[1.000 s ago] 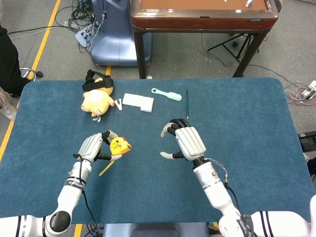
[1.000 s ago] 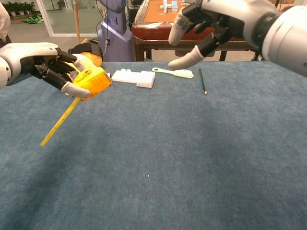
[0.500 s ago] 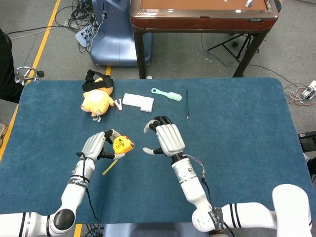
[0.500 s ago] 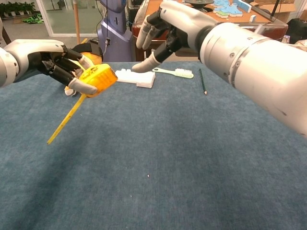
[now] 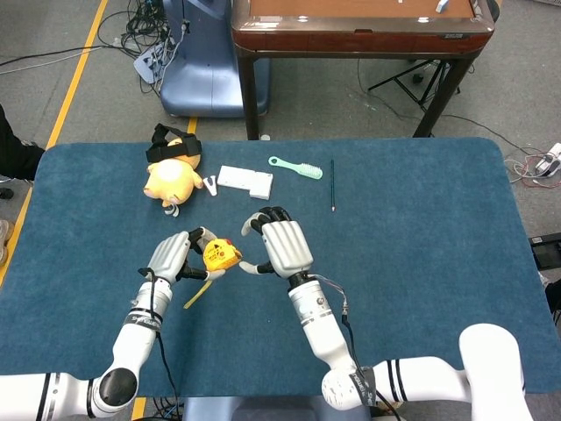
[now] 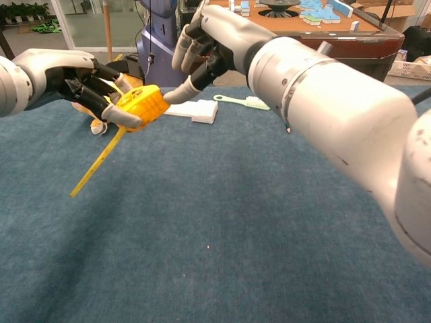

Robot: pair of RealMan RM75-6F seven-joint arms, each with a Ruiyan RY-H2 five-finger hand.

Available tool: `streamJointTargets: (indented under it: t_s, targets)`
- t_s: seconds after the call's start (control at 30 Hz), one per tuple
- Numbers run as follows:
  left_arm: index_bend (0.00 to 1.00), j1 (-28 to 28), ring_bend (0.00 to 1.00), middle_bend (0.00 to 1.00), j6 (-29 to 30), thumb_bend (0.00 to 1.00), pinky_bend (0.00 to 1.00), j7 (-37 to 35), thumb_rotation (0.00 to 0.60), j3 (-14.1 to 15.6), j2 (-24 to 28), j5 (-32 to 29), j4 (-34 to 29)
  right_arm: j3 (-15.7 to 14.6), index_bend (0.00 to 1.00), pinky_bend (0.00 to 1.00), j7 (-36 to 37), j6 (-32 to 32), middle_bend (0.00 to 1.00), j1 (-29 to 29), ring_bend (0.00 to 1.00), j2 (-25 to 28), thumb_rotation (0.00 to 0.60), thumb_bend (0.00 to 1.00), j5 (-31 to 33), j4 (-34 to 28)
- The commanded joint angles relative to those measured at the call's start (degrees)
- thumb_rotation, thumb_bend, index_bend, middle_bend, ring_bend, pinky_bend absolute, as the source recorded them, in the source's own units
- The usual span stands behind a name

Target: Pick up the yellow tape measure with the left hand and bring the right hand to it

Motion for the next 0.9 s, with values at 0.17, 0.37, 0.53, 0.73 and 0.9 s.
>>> streamJointTargets:
  t_s: [0.17,0.37,0.53,0.73,0.9]
  targets:
    - [0.48,-0.28,0.4,0.51,-0.06,0.13,0.27,-0.51,0.6,0.21,0.4,-0.25,-0.29,0.29,0.43,0.14,-0.3,0.19,0.36,1.02,0.19,-1.19,0.6,0.11,0.21,1.37]
    - [0.48,-0.5,0.4,0.51,-0.1,0.13,0.27,-0.88,0.6,0.56,0.61,-0.01,-0.55,0.51,0.43,0.14,-0.13,0.29,0.36,1.43,0.19,-1.78,0.6,0.11,0.46,2.53]
    - [0.48,-0.81,0.4,0.51,-0.13,0.13,0.27,-1.04,0.6,0.72,0.63,-0.03,-0.66,0.85,0.43,0.14,0.19,0.0,0.36,1.75,0.19,-2.14,0.6,0.11,0.95,3.22]
    - [0.48,-0.89,0.4,0.51,-0.18,0.13,0.27,-1.26,0.6,1.21,0.89,0.09,-0.53,1.22,0.43,0.14,0.36,0.13,0.36,1.89,0.2,-2.11,0.6,0.14,1.22,3.59]
    - [0.48,-0.73,0.4,0.51,-0.39,0.13,0.27,-1.81,0.6,1.5,1.25,0.13,-0.37,1.49,0.43,0.14,0.53,-0.17,0.36,2.03,0.2,-1.95,0.6,0.21,1.78,3.82]
